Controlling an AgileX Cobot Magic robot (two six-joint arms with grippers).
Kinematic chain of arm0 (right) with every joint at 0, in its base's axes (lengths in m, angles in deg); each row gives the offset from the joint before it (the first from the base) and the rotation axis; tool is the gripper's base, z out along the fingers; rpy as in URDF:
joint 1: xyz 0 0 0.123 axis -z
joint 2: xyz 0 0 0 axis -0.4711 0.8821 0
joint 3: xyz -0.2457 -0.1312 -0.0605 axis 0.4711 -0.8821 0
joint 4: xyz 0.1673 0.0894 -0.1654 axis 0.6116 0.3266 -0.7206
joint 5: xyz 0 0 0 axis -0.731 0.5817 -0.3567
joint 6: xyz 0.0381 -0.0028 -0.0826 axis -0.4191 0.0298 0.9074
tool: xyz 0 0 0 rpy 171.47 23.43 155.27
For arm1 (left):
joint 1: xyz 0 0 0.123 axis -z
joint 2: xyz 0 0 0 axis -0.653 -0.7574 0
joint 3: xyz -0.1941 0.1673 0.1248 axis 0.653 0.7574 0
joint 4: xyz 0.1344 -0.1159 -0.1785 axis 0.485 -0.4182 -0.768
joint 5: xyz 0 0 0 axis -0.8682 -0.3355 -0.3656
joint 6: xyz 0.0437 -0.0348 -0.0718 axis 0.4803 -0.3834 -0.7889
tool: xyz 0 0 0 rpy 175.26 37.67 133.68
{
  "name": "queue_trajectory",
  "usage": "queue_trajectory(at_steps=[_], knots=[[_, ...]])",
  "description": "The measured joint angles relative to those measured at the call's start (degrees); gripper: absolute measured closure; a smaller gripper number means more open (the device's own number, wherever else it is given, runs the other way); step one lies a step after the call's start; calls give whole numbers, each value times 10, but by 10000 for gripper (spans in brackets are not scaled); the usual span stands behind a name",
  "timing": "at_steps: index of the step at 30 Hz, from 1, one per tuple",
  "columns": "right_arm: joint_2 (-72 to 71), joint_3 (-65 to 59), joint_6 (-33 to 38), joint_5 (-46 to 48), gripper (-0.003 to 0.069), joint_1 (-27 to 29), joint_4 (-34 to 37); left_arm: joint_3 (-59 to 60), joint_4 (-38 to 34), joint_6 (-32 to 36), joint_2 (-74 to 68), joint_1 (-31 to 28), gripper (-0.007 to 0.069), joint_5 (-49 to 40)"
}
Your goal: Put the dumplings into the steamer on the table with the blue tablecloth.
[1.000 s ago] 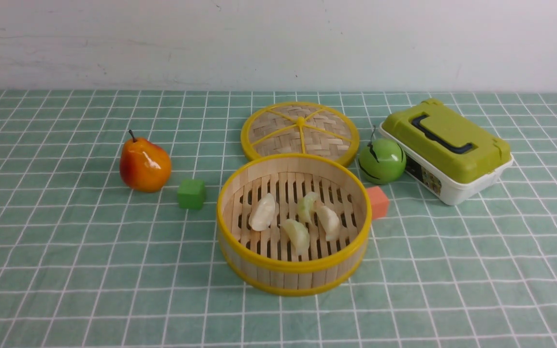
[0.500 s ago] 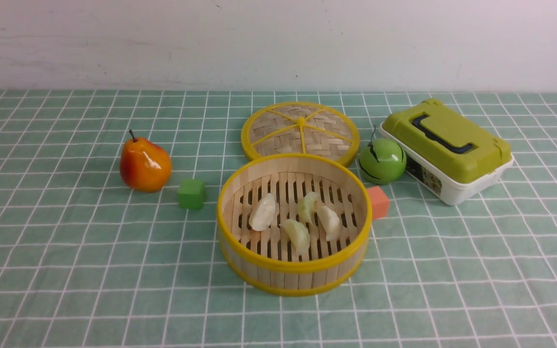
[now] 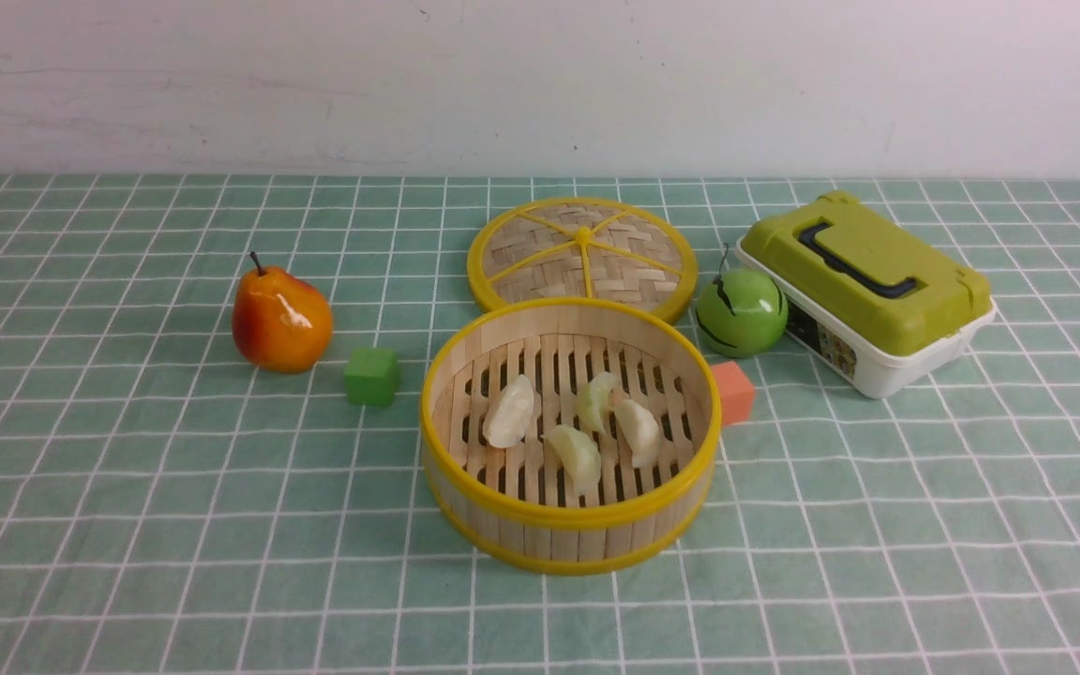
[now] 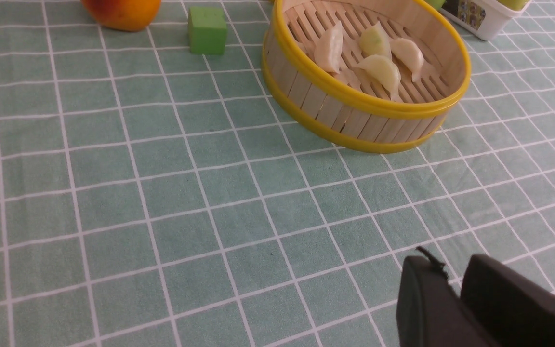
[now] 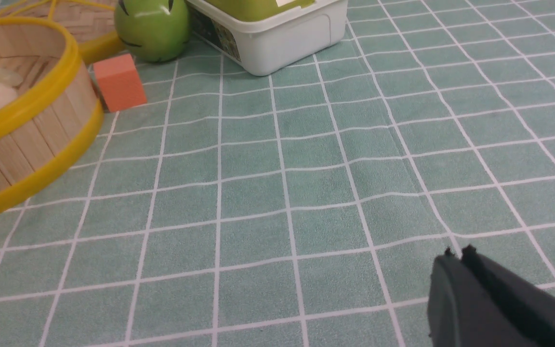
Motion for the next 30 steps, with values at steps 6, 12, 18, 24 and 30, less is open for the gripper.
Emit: queue_trajectory(at_steps=[6, 12, 18, 24, 30], knots=[[0, 0, 0, 0, 652, 0, 0, 0, 0, 0, 0, 0, 503, 0], [0, 0, 0, 0, 641, 0, 0, 0, 4, 0, 0, 0, 496, -1], [0, 0, 0, 1, 636, 0, 0, 40, 6, -32, 7, -17, 530, 72], [0, 0, 0, 1, 629, 0, 0, 144, 0, -40, 40, -122, 638, 293], [0, 1, 0, 1, 626, 0, 0, 255, 36, -42, 130, -252, 638, 354]])
